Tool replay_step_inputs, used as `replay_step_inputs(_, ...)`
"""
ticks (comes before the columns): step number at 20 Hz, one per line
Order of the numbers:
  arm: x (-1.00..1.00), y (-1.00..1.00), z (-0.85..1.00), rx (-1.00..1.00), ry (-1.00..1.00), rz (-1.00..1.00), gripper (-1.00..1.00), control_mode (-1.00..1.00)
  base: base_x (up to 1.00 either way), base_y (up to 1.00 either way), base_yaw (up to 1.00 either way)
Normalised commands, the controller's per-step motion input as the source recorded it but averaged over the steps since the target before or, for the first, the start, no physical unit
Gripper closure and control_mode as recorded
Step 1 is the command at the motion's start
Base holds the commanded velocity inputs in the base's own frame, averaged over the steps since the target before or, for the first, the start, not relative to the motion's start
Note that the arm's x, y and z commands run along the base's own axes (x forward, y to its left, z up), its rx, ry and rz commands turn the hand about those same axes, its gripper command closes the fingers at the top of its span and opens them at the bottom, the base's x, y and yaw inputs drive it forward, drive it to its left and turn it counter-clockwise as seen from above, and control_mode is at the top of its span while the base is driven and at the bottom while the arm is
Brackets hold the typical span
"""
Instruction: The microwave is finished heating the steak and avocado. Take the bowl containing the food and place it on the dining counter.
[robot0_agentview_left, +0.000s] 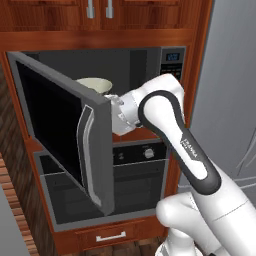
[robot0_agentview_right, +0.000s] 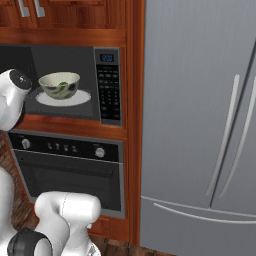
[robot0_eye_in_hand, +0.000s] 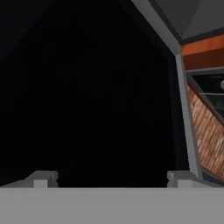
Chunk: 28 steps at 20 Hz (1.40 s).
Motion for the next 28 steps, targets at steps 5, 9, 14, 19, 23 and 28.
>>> replay_step_inputs(5,-0.33,1.00,0.00,-0.05,-0.02,0.03,-1.00,-1.00,0.00,0.00,0.00)
replay_step_inputs(9,-0.04,1.00,0.00,-0.05,-0.05,-0.04,-1.00,-1.00,0.00,0.00,0.00)
replay_step_inputs(14,0.00,0.47,0.00,-0.02,0.00,-0.05,-1.00,-1.00,0.00,0.00,0.00)
replay_step_inputs(19,0.07,-0.33,0.00,-0.01,0.03,-0.05,-1.00,-1.00,0.00,0.00,0.00)
replay_step_inputs(23,0.29,-1.00,0.04,0.01,0.08,-0.24,-1.00,-1.00,0.00,0.00,0.00)
replay_step_inputs(28,0.37,-1.00,0.01,0.01,0.02,-0.29,-1.00,-1.00,0.00,0.00,0.00)
